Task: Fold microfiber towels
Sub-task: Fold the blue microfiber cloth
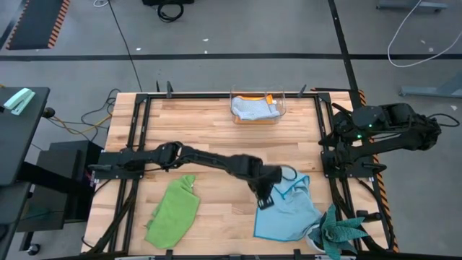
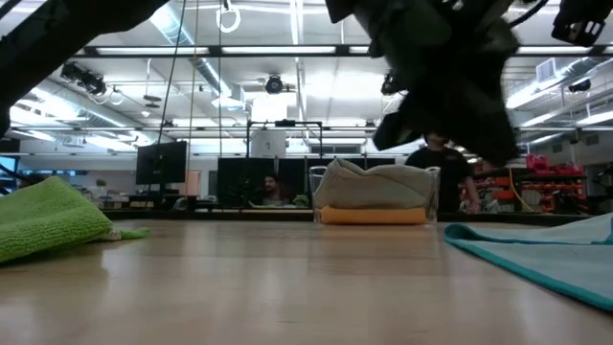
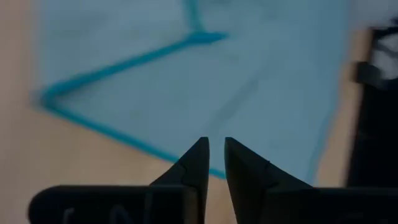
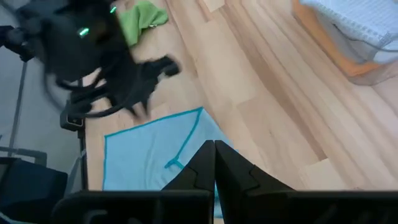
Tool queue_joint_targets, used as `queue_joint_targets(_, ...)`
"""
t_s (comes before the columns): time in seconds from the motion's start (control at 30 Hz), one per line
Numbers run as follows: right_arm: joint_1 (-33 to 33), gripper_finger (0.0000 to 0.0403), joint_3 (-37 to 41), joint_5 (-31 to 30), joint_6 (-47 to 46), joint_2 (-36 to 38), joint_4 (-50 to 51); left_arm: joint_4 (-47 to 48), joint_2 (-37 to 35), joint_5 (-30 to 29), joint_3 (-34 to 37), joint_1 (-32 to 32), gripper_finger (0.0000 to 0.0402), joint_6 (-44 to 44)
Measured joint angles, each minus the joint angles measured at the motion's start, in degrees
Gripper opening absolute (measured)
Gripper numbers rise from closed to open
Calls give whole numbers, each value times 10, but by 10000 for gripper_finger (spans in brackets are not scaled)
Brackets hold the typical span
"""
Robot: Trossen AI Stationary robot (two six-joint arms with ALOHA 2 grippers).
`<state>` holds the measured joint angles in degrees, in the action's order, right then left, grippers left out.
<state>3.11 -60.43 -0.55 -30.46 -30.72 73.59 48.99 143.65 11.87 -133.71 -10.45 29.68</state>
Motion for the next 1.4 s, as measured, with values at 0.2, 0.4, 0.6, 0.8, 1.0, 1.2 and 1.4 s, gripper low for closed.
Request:
queue_joint_targets(0.2, 0, 12, 0, -27, 7, 0, 0, -4, 31, 14, 1, -16, 27, 57)
queue_joint_targets(0.4, 0, 10, 0, -31, 7, 0, 0, -14, 49, -8, 1, -10, 6, 109)
queue_joint_targets(0.6, 0, 11, 0, -31, 7, 0, 0, -24, 62, -19, 0, -5, 20, 150)
queue_joint_targets(0.8, 0, 12, 0, -31, 7, 0, 0, -5, 68, -24, -2, 2, 6, 163)
queue_joint_targets(1.0, 0, 11, 0, -31, 6, 0, 0, 41, 68, -41, -3, 17, 21, 164)
queue_joint_targets(1.2, 0, 12, 0, -30, -3, 0, 0, 151, 67, -56, -3, 39, 6, 176)
queue_joint_targets(1.4, 0, 10, 0, -30, -9, 0, 0, 233, 65, -118, -2, 57, 26, 176)
